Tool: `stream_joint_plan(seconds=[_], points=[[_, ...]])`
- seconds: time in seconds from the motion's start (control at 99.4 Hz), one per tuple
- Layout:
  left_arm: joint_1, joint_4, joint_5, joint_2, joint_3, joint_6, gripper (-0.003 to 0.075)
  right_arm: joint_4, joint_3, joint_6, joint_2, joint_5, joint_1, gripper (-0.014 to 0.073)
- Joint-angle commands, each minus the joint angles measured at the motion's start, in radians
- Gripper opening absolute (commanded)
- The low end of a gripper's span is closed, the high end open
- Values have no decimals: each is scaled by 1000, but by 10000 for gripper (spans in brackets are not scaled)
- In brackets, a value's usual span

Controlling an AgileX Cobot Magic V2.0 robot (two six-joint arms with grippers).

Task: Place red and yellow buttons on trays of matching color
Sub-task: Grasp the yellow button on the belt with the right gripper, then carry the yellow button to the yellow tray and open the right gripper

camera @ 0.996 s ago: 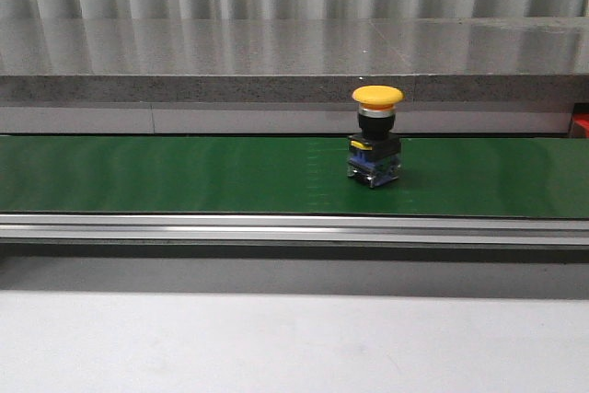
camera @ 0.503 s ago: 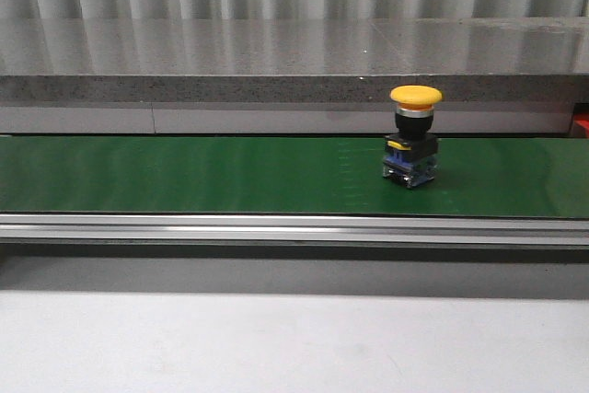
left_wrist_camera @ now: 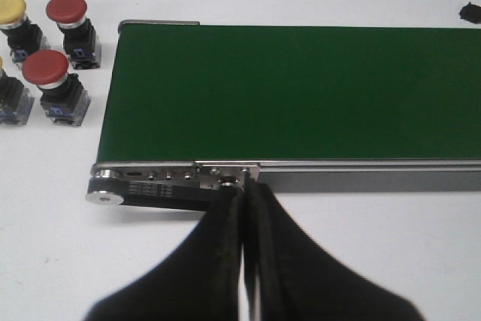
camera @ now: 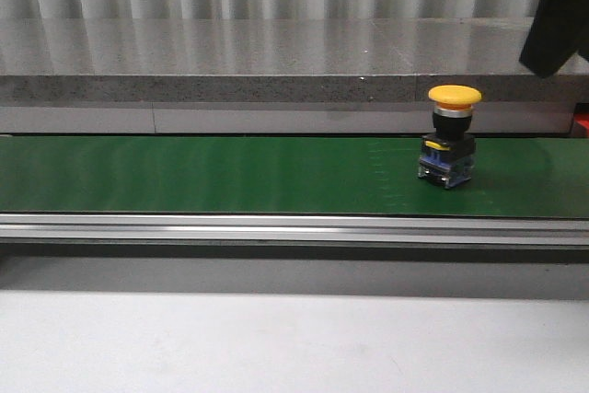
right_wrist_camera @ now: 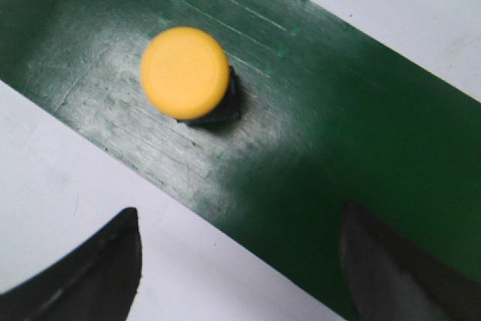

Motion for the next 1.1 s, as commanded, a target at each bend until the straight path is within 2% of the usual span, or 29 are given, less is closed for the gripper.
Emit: stream_joint_plan(seconds=[0.0, 0.101, 0.483, 0.554, 0.704, 0.775, 0.936, 1.087], points=[[-10, -16, -71, 1, -28, 2, -19, 17, -20, -15, 6, -84, 18, 547], [-10, -16, -71, 1, -28, 2, -19, 18, -20, -15, 45, -142, 30, 547], [-10, -19, -71, 1, -28, 2, -19, 23, -20, -15, 136, -224, 34, 533], [-10, -19, -71, 1, -28, 2, -19, 23, -20, -15, 151, -221, 34, 472], [-10, -19, -71, 1, -28, 2, -19, 23, -20, -12, 162, -188, 34, 187], [-10, -19, -71, 1, -28, 2, -19, 23, -29, 13, 156, -170, 32, 98], [-10, -19, -71, 1, -28, 2, -19, 22, -77, 42, 113, -89, -9, 82], [-10, -19, -71, 1, -28, 2, -19, 15, -97, 103, 28, -34, -151, 82]])
